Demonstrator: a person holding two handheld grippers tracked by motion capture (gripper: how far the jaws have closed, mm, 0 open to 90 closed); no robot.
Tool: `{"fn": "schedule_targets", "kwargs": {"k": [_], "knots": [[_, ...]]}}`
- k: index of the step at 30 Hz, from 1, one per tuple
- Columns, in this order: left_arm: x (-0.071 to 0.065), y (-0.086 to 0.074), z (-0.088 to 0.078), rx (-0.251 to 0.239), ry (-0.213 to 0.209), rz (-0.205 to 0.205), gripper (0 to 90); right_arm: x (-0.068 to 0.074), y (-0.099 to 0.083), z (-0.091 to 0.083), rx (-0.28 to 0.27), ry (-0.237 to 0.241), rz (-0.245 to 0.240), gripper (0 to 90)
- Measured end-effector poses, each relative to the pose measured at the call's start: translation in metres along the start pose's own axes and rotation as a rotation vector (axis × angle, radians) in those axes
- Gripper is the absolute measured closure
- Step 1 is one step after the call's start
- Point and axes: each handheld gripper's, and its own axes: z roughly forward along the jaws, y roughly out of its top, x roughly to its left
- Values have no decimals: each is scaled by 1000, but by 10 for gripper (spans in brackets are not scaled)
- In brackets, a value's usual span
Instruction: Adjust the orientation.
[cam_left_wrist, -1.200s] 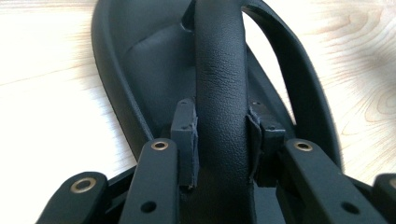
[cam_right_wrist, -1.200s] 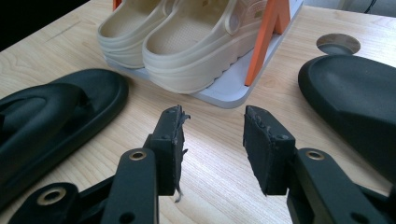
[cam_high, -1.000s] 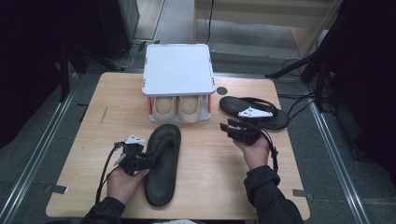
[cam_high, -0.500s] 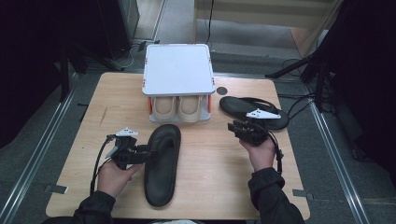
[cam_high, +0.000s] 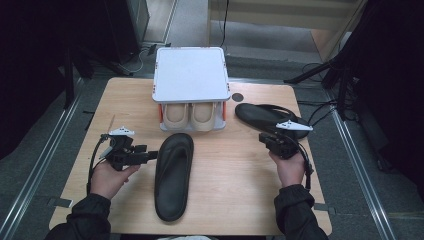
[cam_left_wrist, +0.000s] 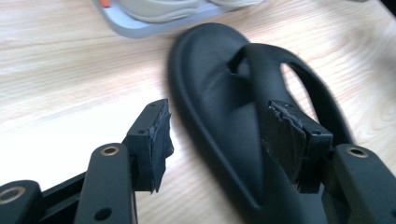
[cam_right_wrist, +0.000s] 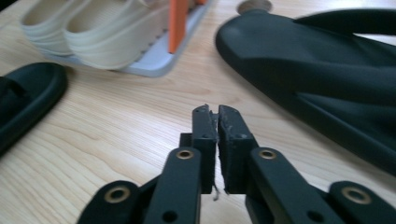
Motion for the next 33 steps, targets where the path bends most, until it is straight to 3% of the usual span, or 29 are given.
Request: {"fn": "schedule_targets", "kwargs": {"k": [6, 9, 11, 13, 17, 28, 33], "knots": [[13, 8, -2, -26, -32, -38, 410, -19, -6, -8, 11, -48, 43, 900], [17, 8, -2, -50, -28, -40, 412, -33, -11, -12, -11, -97, 60, 900], [19, 11, -2, -32, -19, -22, 416, -43, -14, -12, -16, -117, 88, 900], [19, 12, -2, -53, -7, -3, 421, -52, -16, -11, -13, -133, 116, 900], [23, 11, -2, -33, -29, -19, 420, -63, -16, -4, 10, -152, 130, 900], [32, 8, -5, -46, -24, -61, 414, -71, -11, 24, 57, -154, 147, 900], [32, 5, -13, -81, -28, -64, 409, -74, -8, 32, 76, -184, 145, 900]]}}
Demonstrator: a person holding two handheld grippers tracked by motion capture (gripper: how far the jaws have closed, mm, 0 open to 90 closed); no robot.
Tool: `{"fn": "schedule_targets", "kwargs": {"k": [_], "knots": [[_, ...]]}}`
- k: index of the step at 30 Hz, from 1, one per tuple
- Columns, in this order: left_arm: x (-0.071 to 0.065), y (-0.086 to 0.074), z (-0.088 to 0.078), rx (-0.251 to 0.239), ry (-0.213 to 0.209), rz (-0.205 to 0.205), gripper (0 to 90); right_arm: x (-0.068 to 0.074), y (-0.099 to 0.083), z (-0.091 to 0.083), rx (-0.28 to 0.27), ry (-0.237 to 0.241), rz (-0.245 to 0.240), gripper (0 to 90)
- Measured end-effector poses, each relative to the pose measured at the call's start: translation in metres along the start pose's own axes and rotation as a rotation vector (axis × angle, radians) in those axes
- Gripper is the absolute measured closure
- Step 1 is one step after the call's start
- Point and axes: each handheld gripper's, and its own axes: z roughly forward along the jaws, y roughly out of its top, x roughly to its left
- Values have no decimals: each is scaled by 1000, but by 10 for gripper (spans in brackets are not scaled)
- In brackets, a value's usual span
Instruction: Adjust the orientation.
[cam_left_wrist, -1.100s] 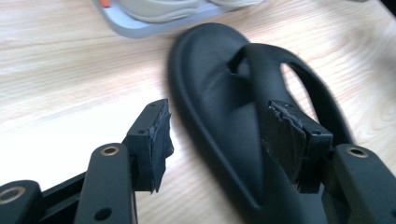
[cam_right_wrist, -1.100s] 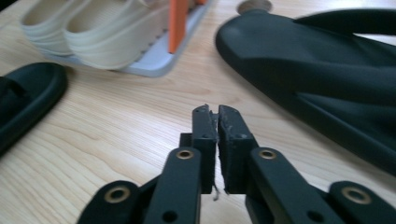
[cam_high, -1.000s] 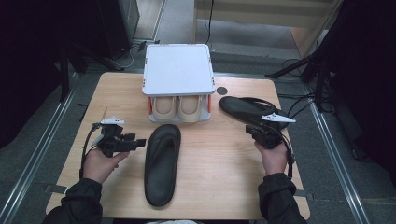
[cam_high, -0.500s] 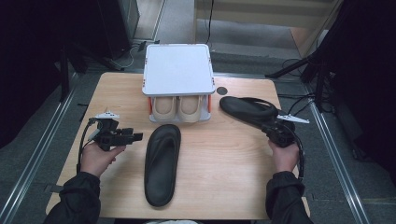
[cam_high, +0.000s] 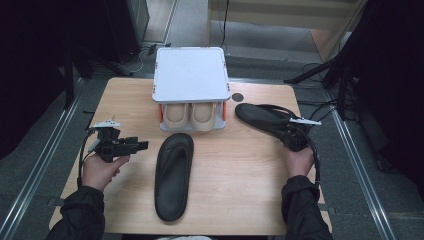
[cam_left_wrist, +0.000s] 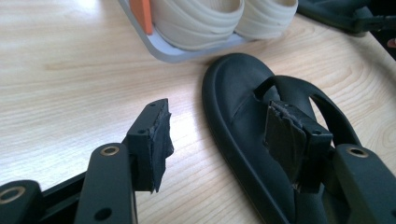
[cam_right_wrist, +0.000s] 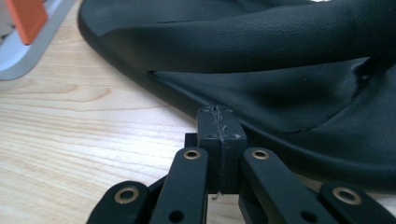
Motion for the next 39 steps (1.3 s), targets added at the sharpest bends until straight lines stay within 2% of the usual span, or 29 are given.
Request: {"fn": "schedule_targets", "kwargs": {"k": [8, 11, 13, 20, 33, 39], "knots": [[4, -6, -6, 9, 49, 8, 408, -9, 7, 3, 0, -19, 26, 900], [4, -9, -6, 22, 55, 8, 401, -12, 11, 6, -1, -38, 16, 900], [2, -11, -6, 27, 71, 22, 401, -14, 14, 8, -4, -54, 15, 900], [2, -17, -10, 45, 80, 19, 402, -21, 24, 16, -5, -64, 39, 900], [4, -29, -20, 56, 102, 0, 401, -29, 40, 31, -18, -46, 89, 900], [6, -29, -22, 42, 100, -10, 400, -23, 45, 22, -33, -23, 97, 900]]}}
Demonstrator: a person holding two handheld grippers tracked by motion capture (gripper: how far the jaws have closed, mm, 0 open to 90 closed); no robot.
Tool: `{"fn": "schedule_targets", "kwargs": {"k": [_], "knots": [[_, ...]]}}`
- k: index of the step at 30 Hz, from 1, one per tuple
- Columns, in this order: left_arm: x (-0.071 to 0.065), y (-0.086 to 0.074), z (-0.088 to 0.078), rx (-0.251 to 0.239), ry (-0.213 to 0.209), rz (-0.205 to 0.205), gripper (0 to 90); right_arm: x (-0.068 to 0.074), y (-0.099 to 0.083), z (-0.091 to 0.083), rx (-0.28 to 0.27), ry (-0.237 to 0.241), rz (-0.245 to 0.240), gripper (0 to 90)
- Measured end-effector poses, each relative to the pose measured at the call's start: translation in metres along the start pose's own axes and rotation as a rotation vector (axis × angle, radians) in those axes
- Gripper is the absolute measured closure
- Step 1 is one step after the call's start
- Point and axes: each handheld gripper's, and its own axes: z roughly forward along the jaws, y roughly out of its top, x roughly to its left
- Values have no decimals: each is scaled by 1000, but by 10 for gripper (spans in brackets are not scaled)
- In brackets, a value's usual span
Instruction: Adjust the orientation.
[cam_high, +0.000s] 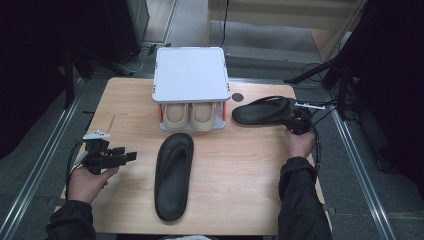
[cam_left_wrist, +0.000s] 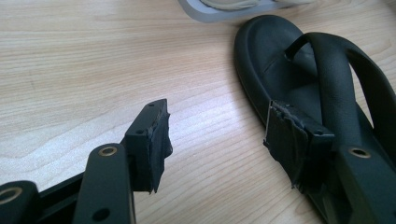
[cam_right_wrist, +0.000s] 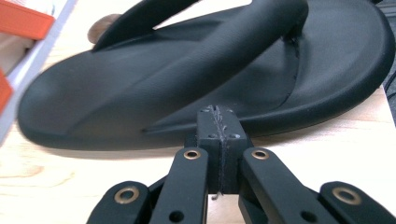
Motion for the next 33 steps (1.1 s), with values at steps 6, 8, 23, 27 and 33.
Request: {"fn": "schedule_targets", "kwargs": {"k": [6, 8, 23, 27, 33], "knots": [[2, 4, 4, 10, -2, 7, 399, 18, 2, -12, 11, 25, -6, 900], [2, 4, 5, 14, -3, 9, 398, 23, 3, -16, 9, 40, -8, 900], [3, -2, 1, 25, 9, 2, 396, 77, 9, 1, 15, 137, -84, 900], [4, -6, -1, 25, 21, -3, 396, 87, 8, 15, 26, 149, -89, 900], [6, -12, -7, 30, 34, -11, 397, 102, 9, 30, 51, 134, -129, 900]]}}
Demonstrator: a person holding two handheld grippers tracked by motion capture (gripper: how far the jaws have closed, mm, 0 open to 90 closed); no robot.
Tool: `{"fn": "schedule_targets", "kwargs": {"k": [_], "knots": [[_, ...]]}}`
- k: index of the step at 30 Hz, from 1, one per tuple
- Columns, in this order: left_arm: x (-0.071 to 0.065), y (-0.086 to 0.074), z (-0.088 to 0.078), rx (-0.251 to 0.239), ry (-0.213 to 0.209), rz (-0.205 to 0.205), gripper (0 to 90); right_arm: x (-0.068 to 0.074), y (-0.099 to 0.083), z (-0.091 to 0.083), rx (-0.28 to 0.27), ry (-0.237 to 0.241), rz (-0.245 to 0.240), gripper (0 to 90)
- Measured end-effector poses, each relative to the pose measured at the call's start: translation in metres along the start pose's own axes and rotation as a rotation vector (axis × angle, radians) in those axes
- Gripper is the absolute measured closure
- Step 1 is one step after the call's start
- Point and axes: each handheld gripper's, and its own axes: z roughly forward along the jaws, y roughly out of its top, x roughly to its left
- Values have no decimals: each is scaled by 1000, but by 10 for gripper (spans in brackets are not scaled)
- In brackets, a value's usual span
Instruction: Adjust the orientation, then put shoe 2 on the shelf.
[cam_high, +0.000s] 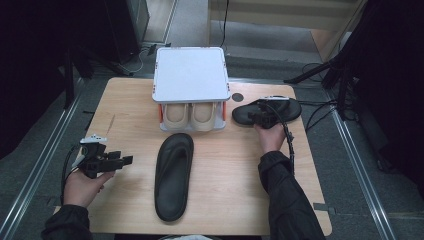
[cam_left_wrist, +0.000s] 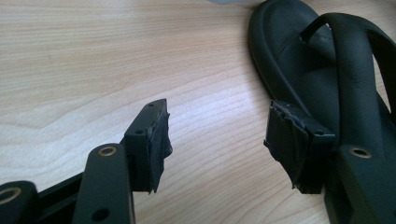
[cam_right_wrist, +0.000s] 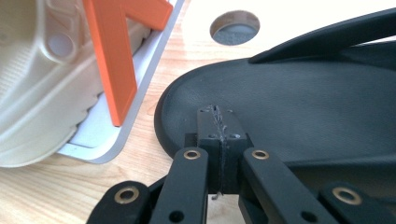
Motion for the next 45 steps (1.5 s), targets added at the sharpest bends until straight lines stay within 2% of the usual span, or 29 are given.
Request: {"fn": "schedule_targets", "kwargs": {"k": [5, 11, 14, 21, 26, 31, 35, 45], "knots": [[1, -3, -3, -7, 5, -7, 396, 2, -1, 10, 33, -21, -22, 900], [1, -1, 0, -2, 7, -3, 395, -5, -3, 10, 59, -24, -5, 900], [1, 1, 0, -16, 8, -1, 395, -10, -4, 7, 58, -14, 10, 900], [2, 6, 4, -7, 8, 9, 393, -15, -10, 1, 52, 4, 27, 900], [4, 10, 5, -13, 8, 16, 392, -19, -13, -5, 63, 2, 23, 900], [11, 15, 6, -15, 29, 10, 390, -19, -18, -10, 63, -6, -20, 900], [16, 20, 10, -17, 20, 1, 391, -19, -22, -14, 69, -6, -19, 900], [9, 35, 25, 0, 4, 33, 392, -27, -33, -30, 74, -19, -17, 900]]}}
